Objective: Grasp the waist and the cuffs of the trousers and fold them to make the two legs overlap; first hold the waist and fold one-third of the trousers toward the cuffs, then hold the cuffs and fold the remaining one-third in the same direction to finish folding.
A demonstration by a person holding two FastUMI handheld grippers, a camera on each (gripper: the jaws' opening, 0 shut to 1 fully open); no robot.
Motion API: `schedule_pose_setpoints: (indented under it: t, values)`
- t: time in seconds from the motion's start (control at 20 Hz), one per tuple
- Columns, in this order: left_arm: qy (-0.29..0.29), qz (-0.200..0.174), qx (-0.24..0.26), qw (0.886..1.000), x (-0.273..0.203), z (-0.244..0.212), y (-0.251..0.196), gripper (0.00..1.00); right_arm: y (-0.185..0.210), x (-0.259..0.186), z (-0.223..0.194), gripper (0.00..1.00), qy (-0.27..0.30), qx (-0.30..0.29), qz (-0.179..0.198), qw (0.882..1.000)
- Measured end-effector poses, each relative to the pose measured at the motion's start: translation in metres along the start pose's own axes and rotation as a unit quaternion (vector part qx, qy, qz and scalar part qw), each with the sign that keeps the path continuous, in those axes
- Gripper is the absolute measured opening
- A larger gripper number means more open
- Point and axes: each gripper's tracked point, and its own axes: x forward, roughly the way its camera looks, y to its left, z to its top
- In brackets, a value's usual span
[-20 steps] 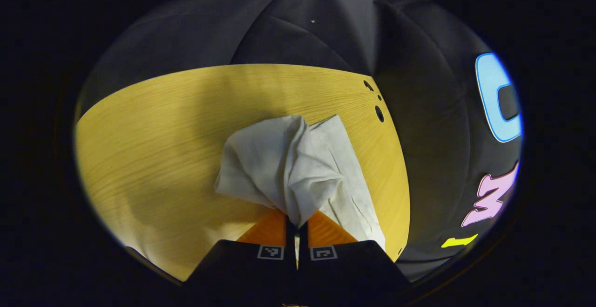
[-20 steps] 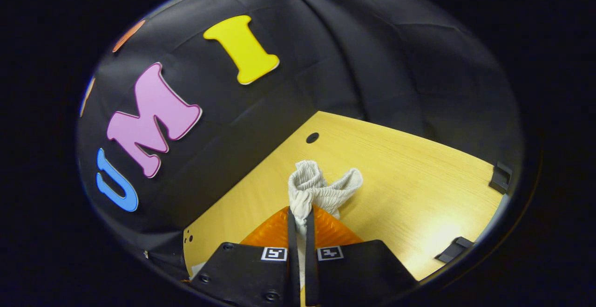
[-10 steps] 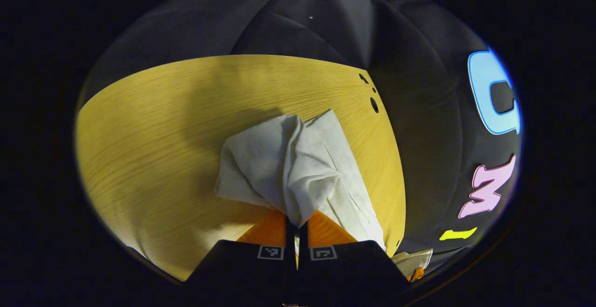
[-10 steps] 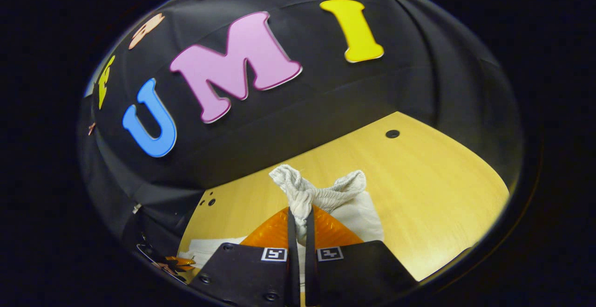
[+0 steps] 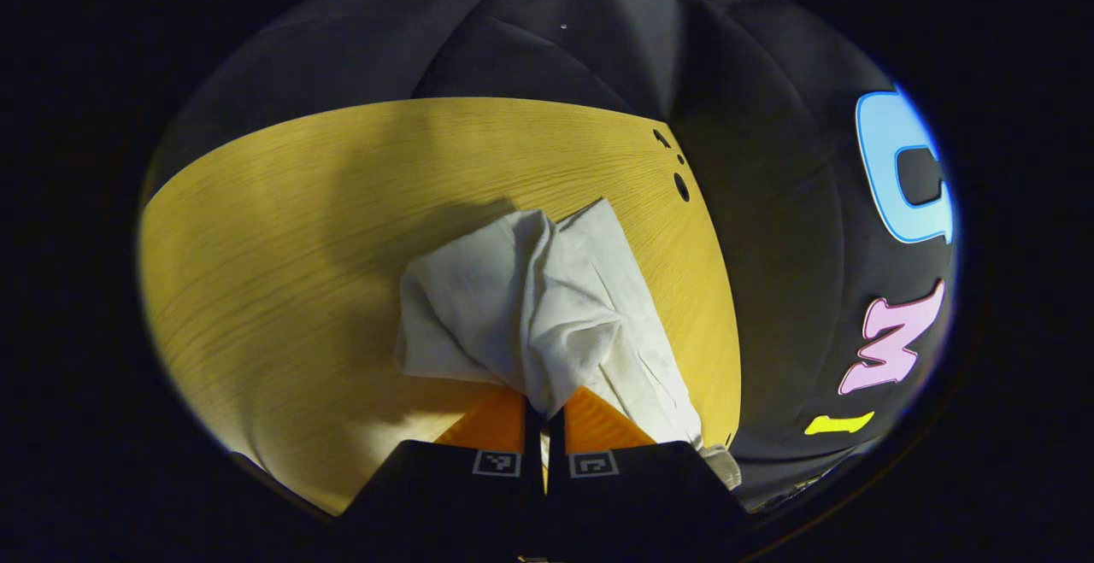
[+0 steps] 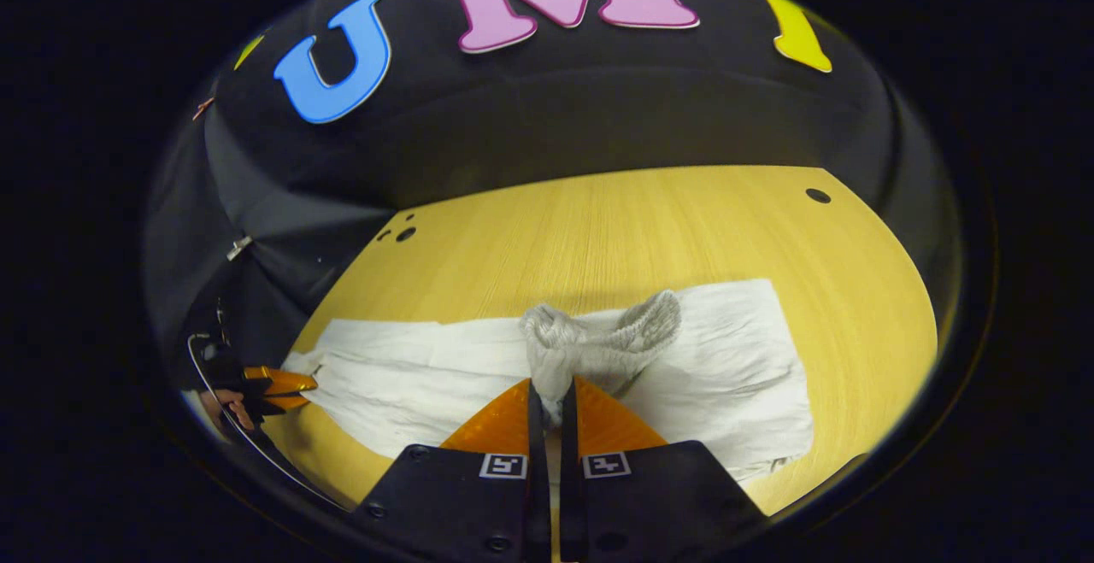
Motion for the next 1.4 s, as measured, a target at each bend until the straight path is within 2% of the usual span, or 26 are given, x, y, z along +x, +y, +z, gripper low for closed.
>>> schedule_pose_setpoints:
  t: [0.05,0.15,0.2,0.25,0.3,0.4,0.45,0.5,0.55,0.8,1.15,1.25,1.4]
  values:
    - [0.0,0.0,0.003,1.0,-0.001,0.0,0.001,0.09,0.001,0.002,-0.004,0.09,0.012,-0.001,0.006,1.0]
    - [0.0,0.0,0.008,1.0,-0.001,0.0,0.001,0.06,0.007,-0.001,-0.009,0.12,0.028,0.004,0.033,0.999]
    - [-0.001,0.0,0.008,1.0,-0.002,0.0,0.002,0.06,0.013,0.002,-0.009,0.24,0.031,0.008,0.05,0.998]
    - [-0.001,-0.001,0.007,1.0,-0.002,0.0,0.002,0.06,0.02,0.002,-0.015,0.23,0.033,0.013,0.069,0.997]
    - [-0.002,-0.002,0.007,1.0,-0.003,0.0,0.003,0.06,0.029,-0.001,-0.017,0.37,0.038,0.019,0.09,0.995]
    - [-0.003,-0.005,0.006,1.0,-0.003,0.0,0.004,0.06,0.048,-0.01,-0.029,0.4,0.058,0.03,0.125,0.99]
    - [-0.003,-0.005,0.005,1.0,-0.003,-0.001,0.004,0.06,0.051,-0.015,-0.033,0.31,0.062,0.032,0.128,0.989]
    - [-0.005,-0.006,0.004,1.0,-0.004,0.0,0.004,0.07,0.052,-0.018,-0.031,0.41,0.06,0.038,0.13,0.989]
    - [-0.006,-0.008,0.001,1.0,-0.004,0.0,0.005,0.07,0.05,-0.024,-0.026,0.41,0.054,0.048,0.132,0.989]
    - [-0.013,-0.036,-0.017,0.999,-0.009,0.004,0.0,0.06,0.007,-0.068,-0.007,0.42,0.01,0.084,0.105,0.991]
    - [-0.065,-0.104,-0.064,0.99,-0.034,0.021,-0.049,0.06,-0.085,-0.137,-0.007,0.41,-0.036,0.158,0.054,0.985]
    - [-0.084,-0.116,-0.061,0.988,-0.04,0.02,-0.071,0.06,-0.109,-0.15,-0.009,0.41,-0.041,0.167,0.046,0.984]
    - [-0.106,-0.146,-0.03,0.983,-0.055,0.012,-0.114,0.06,-0.144,-0.171,-0.011,0.41,-0.045,0.172,0.037,0.983]
